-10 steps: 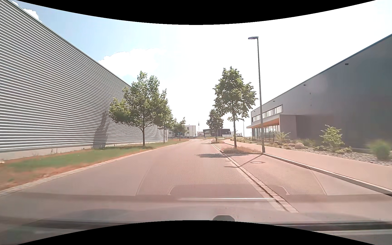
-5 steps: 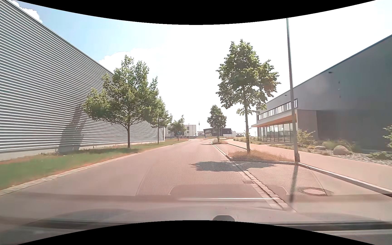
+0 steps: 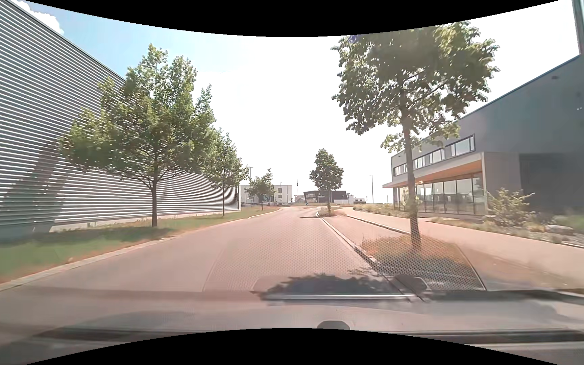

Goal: Follow the waypoints while adhering to traffic rules and regulations

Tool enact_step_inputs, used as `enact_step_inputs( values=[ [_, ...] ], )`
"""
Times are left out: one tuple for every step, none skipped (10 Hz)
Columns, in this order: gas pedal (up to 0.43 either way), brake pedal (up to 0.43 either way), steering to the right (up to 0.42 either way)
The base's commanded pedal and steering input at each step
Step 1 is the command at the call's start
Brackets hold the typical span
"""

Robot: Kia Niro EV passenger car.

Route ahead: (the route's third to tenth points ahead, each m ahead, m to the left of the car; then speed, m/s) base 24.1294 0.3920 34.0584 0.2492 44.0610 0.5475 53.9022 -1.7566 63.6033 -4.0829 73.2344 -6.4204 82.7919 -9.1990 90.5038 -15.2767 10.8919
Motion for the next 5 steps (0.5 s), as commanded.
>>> enact_step_inputs(
  values=[
    [0.138,0.0,-0.003],
    [0.138,0.0,-0.003],
    [0.13,0.0,-0.003],
    [0.13,0.0,-0.003],
    [0.13,0.0,-0.003]
  ],
)
